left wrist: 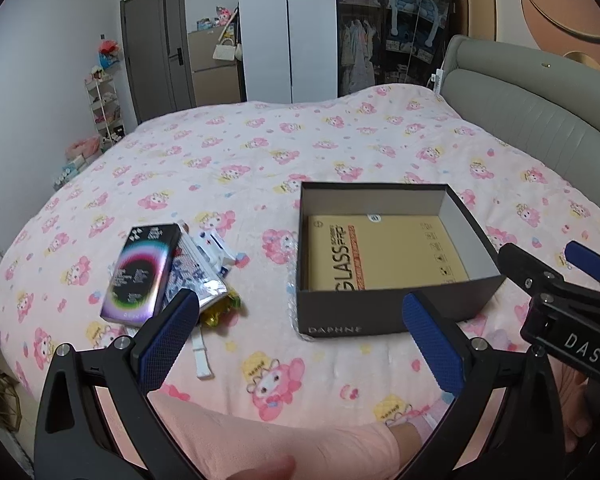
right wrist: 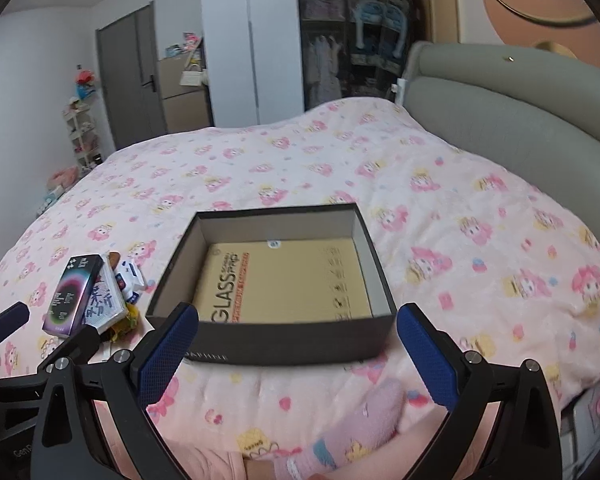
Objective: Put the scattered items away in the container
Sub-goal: 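Reach the right tool toward the black Smart Devil box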
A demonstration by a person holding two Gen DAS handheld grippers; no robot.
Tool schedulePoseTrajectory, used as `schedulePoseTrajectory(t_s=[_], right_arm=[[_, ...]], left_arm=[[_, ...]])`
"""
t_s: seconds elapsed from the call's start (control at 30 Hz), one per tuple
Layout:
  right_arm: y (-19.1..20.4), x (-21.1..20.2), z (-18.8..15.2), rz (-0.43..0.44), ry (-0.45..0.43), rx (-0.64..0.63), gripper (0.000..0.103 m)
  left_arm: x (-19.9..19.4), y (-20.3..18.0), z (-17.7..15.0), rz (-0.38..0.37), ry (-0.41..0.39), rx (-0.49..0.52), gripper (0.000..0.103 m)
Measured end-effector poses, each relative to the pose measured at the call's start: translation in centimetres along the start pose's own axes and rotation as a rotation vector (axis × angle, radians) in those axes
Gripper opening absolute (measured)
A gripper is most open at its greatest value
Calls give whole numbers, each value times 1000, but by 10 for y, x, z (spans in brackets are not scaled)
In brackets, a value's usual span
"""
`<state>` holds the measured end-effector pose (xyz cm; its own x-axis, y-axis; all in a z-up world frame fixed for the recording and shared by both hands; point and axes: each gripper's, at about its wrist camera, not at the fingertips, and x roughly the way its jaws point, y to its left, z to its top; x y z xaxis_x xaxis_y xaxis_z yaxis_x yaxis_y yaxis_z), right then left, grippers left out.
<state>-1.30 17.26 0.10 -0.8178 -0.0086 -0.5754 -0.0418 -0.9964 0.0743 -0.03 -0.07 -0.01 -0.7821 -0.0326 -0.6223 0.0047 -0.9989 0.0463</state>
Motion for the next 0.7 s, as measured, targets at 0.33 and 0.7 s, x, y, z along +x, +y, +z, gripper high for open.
schedulePoseTrajectory(t_s=[0.33,0.7], right_arm=[[56,10,25,149,35,-77,100],[182,98,30,338,194,-273,100]], left_arm=[[11,45,16,47,-25,31,103],[51,206,-4,132,61,-300,92]])
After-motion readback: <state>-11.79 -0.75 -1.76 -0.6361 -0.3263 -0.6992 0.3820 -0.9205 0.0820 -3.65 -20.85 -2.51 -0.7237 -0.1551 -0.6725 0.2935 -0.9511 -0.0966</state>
